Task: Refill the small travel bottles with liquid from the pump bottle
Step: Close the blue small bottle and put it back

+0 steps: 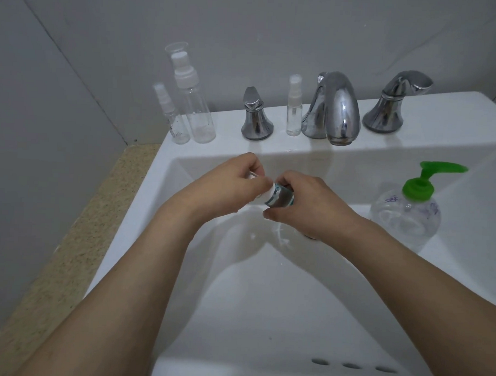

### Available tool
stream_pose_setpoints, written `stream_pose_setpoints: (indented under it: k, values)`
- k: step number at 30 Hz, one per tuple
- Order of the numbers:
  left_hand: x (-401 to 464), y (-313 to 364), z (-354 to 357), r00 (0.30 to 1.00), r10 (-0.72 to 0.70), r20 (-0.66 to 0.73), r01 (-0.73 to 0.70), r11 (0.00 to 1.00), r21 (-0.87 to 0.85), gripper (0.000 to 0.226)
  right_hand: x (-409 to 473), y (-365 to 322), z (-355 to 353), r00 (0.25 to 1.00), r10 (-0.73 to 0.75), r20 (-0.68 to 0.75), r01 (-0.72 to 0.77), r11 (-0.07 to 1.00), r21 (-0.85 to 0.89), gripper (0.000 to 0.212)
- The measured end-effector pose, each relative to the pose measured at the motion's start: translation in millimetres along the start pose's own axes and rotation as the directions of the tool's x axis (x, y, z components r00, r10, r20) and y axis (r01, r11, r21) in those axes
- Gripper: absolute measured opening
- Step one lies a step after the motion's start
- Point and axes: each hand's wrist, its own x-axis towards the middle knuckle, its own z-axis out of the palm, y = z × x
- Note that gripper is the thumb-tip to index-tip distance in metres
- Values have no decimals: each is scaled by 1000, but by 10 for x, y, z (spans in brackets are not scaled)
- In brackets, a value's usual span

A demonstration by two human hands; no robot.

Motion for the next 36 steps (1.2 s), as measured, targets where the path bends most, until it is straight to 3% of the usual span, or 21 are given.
stream_pose_setpoints:
  k: [4,9,26,30,36]
  values:
    - [-18,18,-8,1000,-4,15,5,1000,-27,29,-6,-2,-13,1000,-4,-3,4,1000,4,34]
    - [17,-17,-1,1000,8,-3,-8,1000,0,18,-3,-10,-8,1000,-2,3,2,1000,-1,35]
    - [15,-35,-25,999,-22,-24,22,1000,18,26,7,-6,-7,1000,-17,-12,17,999,-28,37]
    - [6,-12,-26,1000,-8,-20,9,1000,19,14,3,0,-2,1000,-17,-13,17,999,-27,37]
    - [-10,-12,-51,1000,-27,4,27,1000,-5,17,14,13,3,1000,-19,-14,19,999,-29,37]
